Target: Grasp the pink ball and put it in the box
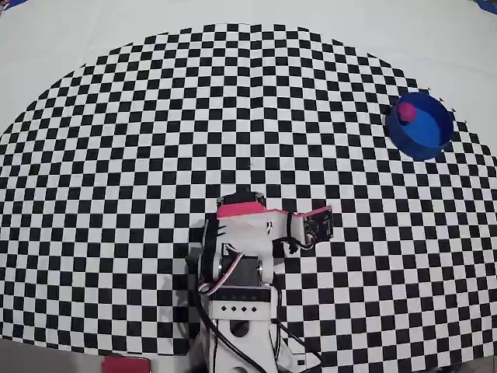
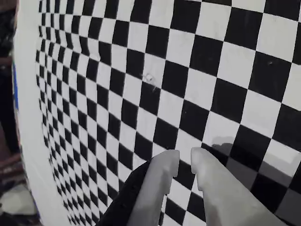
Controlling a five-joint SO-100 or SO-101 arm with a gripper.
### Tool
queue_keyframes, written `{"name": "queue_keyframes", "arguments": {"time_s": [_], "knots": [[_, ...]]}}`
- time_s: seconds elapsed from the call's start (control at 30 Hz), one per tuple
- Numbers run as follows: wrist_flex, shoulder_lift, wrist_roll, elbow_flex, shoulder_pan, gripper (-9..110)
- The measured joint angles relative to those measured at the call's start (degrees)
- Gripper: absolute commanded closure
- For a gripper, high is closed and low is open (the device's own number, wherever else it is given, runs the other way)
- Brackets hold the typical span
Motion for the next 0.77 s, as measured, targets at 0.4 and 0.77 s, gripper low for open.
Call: {"name": "queue_keyframes", "arguments": {"time_s": [0.4, 0.77], "knots": [[0.0, 0.0, 0.0, 0.0, 0.2, 101], [0.0, 0.0, 0.0, 0.0, 0.2, 101]]}}
